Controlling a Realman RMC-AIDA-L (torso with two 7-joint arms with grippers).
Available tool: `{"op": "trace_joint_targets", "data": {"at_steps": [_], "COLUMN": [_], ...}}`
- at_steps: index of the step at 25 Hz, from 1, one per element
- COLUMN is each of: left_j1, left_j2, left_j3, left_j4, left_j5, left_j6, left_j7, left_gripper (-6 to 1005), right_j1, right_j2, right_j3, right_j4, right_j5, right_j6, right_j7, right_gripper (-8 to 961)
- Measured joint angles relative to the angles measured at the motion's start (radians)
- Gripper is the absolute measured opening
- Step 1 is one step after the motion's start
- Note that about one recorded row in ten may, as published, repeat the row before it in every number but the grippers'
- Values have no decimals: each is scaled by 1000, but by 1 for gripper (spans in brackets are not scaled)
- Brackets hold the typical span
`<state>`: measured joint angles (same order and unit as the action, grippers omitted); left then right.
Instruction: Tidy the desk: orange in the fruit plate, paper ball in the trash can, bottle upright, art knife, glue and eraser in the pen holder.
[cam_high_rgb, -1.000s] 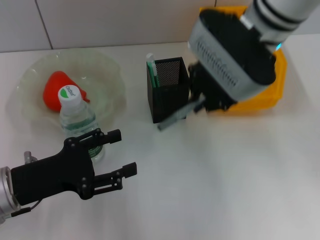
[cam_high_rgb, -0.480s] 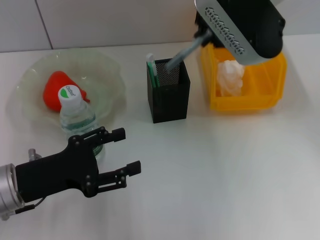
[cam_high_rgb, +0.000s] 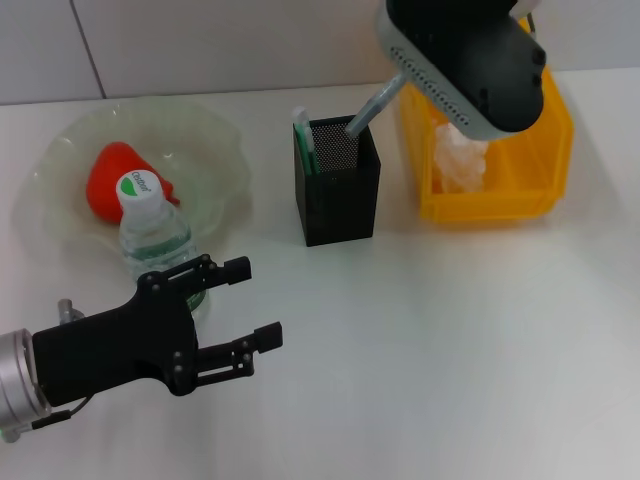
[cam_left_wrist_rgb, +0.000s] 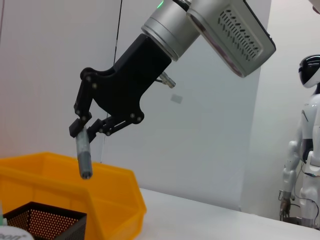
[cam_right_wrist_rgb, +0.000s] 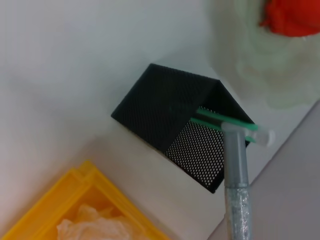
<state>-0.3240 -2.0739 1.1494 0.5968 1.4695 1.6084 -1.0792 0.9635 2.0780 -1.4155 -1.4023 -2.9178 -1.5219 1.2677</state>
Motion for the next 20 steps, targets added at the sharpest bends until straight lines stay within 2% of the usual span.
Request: {"op": "trace_joint_targets", "data": {"at_steps": [20], "left_j1": [3], "left_j2": [-1], "left_j3": [4], "left_j4": [-13], "left_j5": [-1], "left_j6": [-5], "left_j7": [4], "left_gripper": [813], "right_j1": [60], "right_j2": [-7], "right_j3": [-67], "right_j4": [168], "right_j5": [-8], "right_j6": [121], "right_j7": [-61], "right_gripper": [149]}}
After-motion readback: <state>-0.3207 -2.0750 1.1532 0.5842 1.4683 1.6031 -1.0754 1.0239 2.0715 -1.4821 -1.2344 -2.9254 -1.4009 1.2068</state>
